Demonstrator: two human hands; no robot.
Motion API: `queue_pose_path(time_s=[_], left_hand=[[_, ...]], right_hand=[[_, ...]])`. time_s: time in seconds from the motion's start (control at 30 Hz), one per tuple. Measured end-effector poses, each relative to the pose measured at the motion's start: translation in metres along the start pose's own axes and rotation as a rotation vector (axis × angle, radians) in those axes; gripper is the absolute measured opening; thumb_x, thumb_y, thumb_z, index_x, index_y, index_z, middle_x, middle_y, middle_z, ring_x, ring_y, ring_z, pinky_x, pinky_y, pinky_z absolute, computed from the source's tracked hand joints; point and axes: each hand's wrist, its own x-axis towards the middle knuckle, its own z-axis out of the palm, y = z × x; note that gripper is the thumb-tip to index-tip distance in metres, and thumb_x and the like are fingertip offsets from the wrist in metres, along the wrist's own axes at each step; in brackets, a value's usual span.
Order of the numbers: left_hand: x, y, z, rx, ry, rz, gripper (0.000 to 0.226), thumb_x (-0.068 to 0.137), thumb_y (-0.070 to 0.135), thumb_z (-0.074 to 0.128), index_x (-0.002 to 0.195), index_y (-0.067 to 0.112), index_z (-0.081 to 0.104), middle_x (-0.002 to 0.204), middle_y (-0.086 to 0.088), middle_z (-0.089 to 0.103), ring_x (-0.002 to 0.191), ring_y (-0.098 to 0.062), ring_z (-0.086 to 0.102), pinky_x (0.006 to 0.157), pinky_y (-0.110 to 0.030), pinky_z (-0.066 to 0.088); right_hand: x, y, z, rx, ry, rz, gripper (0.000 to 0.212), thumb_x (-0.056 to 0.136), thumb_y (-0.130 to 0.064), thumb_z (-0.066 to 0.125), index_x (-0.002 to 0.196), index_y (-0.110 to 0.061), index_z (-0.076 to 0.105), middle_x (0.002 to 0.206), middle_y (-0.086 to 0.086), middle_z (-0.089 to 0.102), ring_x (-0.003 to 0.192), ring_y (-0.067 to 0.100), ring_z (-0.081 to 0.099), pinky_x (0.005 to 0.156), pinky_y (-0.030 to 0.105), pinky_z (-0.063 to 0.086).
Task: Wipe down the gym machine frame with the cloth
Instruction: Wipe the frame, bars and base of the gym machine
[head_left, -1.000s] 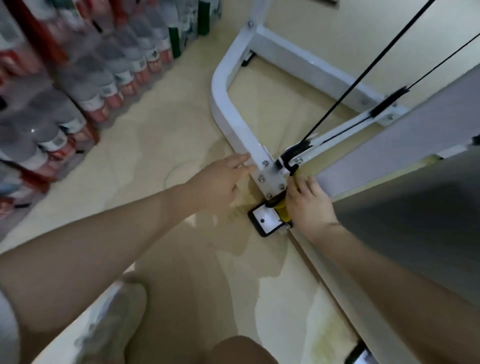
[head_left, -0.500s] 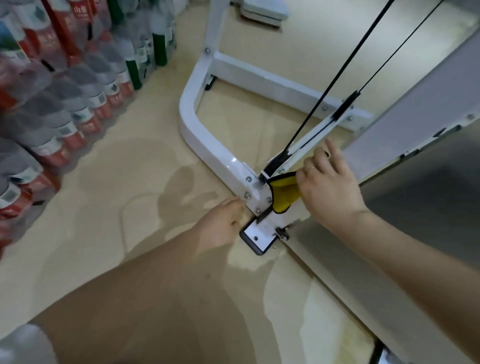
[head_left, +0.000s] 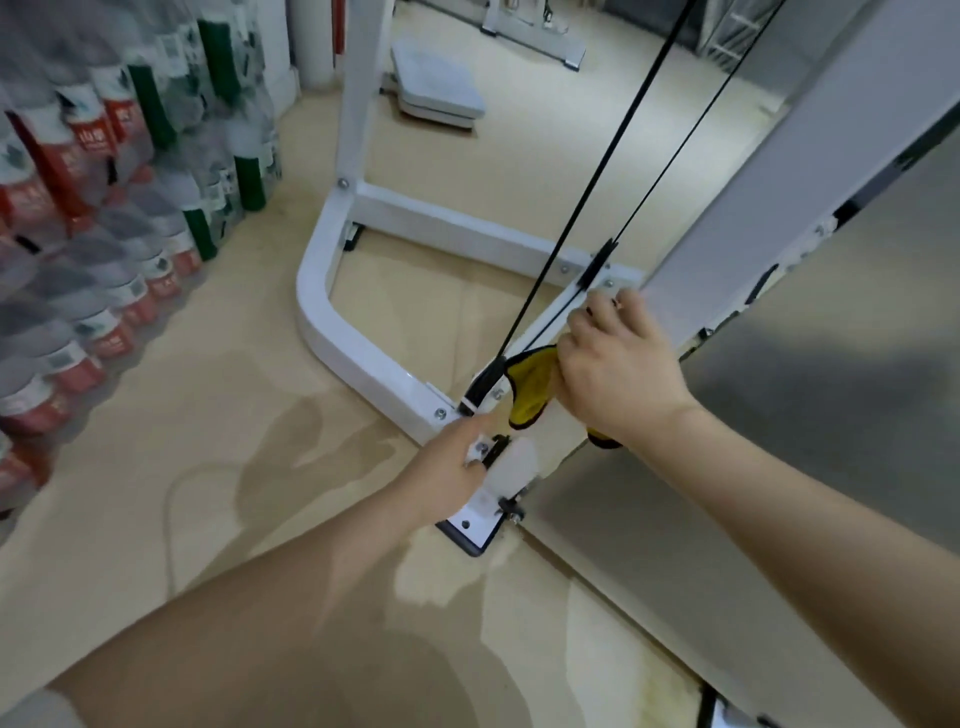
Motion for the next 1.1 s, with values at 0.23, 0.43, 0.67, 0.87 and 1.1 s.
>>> queue_pose_path(time_s=[0.23,0.43,0.67,0.87,1.1], left_hand=[[0.010,0.074,0.012,0.084,0.087,0.210,0.049,0.093,0.015,0.050,0.139,0.026,0.035,0.130,0.010,0.042,0.126,-0.006,0.036,0.105,-0.031,0.034],[0.010,0.083,0.032,0.076,0.115,0.103,0.050,0.093,0.027,0.052,0.139,0.019,0.034,0.131,0.001,0.051,0.126,-0.018,0.044,0.093,-0.021,0.035],[0.005,0.112,0.028,-0.130,0.262,0.310,0.051,0.095,0.012,0.048,0.143,0.022,0.033,0.135,0.016,0.043,0.120,0.005,0.040,0.102,-0.012,0.030],[0.005,0.117,0.020,-0.228,0.166,0.227,0.045,0.097,0.006,0.038,0.139,0.022,0.039,0.138,0.008,0.046,0.122,0.001,0.043,0.104,-0.019,0.032],[0.006,0.121,0.010,-0.334,0.066,0.211,0.054,0.094,-0.003,0.034,0.143,0.020,0.033,0.145,0.010,0.037,0.135,-0.004,0.032,0.110,-0.016,0.021]], right_hand=[[0.014,0.038,-0.042,-0.175,-0.039,-0.024,0.021,0.070,-0.012,0.049,0.061,-0.016,0.068,0.075,0.003,0.057,0.088,0.026,0.043,0.082,0.038,0.027],[0.006,0.023,-0.034,-0.016,-0.270,-0.234,0.019,0.085,-0.016,0.049,0.098,-0.016,0.063,0.083,0.002,0.064,0.090,0.025,0.054,0.093,0.038,0.034],[0.018,0.082,-0.070,-0.147,0.122,0.029,0.035,0.071,-0.006,0.029,0.054,-0.006,0.059,0.055,0.008,0.048,0.066,0.026,0.053,0.084,0.040,0.030],[-0.008,0.056,-0.055,0.041,-0.125,-0.226,0.008,0.064,-0.015,0.067,0.063,-0.007,0.067,0.064,0.011,0.063,0.072,0.030,0.058,0.095,0.049,0.037],[0.019,0.105,-0.091,-0.064,0.107,0.048,0.013,0.067,-0.012,0.060,0.055,-0.009,0.059,0.055,0.006,0.050,0.061,0.026,0.049,0.088,0.041,0.032]])
